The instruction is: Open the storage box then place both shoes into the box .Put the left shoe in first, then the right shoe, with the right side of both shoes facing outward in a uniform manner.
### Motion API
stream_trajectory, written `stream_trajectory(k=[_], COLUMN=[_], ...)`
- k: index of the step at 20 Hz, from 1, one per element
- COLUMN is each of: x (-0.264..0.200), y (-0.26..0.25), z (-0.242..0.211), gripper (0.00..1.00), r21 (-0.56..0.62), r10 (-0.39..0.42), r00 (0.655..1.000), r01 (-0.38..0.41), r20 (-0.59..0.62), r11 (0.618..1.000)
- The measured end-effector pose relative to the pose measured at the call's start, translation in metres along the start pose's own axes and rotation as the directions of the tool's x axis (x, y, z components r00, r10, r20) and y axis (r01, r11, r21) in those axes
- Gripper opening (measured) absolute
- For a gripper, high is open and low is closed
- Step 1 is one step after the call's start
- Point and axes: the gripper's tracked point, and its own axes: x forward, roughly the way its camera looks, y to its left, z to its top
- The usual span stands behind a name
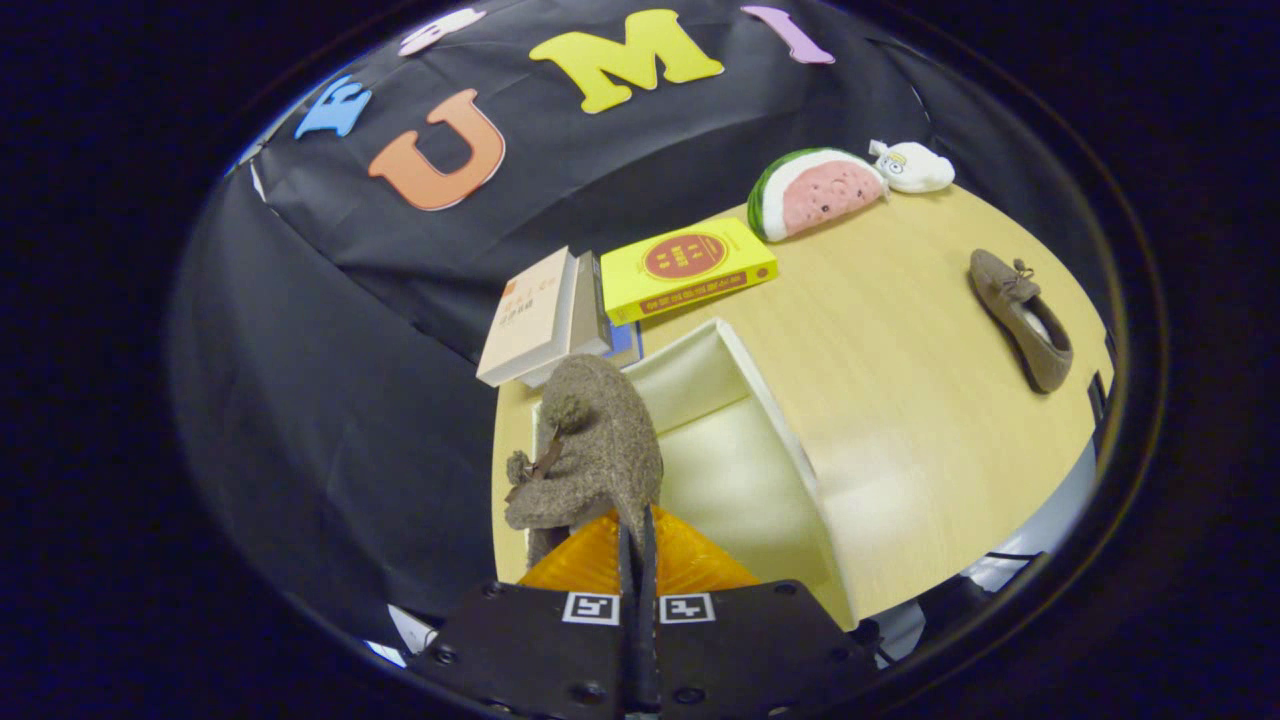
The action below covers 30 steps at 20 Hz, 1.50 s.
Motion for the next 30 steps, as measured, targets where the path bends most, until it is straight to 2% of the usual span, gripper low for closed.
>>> stream_trajectory(k=[4,9,11,12,13,16,18,20,24,30], x=[0.02,0.038,0.049,0.048,0.049,0.031,0.011,-0.011,-0.058,-0.125], y=[0.002,0.015,0.018,0.015,0.02,0.02,0.02,0.015,-0.014,-0.117], z=[-0.012,-0.015,-0.017,-0.016,-0.013,0.005,0.021,0.037,0.071,0.144], gripper=[0.0,0.03,0.14,0.22,0.27,0.71,0.81,0.86,0.9,0.92], r21=[-0.004,-0.053,-0.136,-0.164,-0.171,-0.242,-0.291,-0.331,-0.362,-0.35], r10=[-0.027,-0.009,0.0,-0.004,0.023,0.042,0.056,0.069,0.084,0.053], r00=[0.999,1.0,1.0,1.0,1.0,0.997,0.992,0.983,0.965,0.932], r01=[0.027,0.007,-0.004,0.0,-0.024,-0.026,-0.02,-0.009,0.012,0.082], r20=[-0.019,-0.03,-0.025,-0.026,-0.007,0.059,0.116,0.17,0.248,0.358], r11=[1.0,0.999,0.991,0.986,0.985,0.97,0.957,0.944,0.932,0.933])
